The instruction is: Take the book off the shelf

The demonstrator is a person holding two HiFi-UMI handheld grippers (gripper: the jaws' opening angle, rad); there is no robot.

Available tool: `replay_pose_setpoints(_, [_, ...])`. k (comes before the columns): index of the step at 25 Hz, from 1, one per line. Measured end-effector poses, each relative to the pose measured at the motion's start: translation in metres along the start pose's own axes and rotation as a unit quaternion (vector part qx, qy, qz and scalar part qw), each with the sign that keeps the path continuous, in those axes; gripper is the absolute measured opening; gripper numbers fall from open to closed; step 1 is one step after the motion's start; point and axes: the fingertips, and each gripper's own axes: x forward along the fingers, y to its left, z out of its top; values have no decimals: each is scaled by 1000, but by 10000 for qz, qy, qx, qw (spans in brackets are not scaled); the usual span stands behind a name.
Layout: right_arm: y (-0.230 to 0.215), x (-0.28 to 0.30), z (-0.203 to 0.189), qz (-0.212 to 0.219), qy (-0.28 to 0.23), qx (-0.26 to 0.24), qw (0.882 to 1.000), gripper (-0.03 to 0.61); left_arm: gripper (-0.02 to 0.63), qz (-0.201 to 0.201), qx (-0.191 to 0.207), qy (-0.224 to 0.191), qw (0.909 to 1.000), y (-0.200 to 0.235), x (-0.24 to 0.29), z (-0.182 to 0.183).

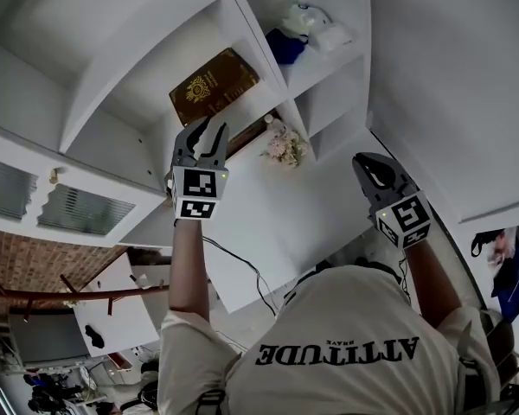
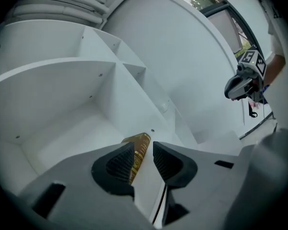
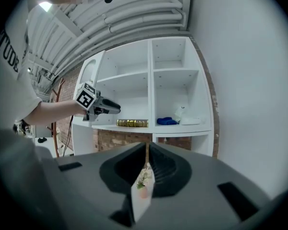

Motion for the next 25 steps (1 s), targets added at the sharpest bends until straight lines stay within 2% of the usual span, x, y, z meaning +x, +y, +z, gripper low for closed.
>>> replay_pose_setpoints(4, [4,17,-5,59,80,27,9999,31,129,-172,117,299,9993,9,24,-14])
replay_pose_setpoints(7, [11,28,-6,123,119,-9,9999,32,153,-320,408,530,9972,15,39,-20])
replay_pose_setpoints(12, [19,37,-11,163,181,-9,9997,31,195,-661,1037,1064,9867,26,72,-42])
replay_pose_setpoints(15, [20,41,-13,141,210,-6,9997,32,202,-886,1257,1201,9808,32,90,-52])
replay_pose_setpoints(18, [22,45,-14,128,254,33,9996,32,205,-1163,1274,1226,9774,32,105,-61])
replay_pose_setpoints(22, [21,45,-23,76,354,37,9993,32,257,-1475,1209,1593,9686,32,117,-83])
replay_pose_setpoints(25, [20,43,-26,52,399,57,9992,32,267,-1601,1088,1731,9657,34,122,-89])
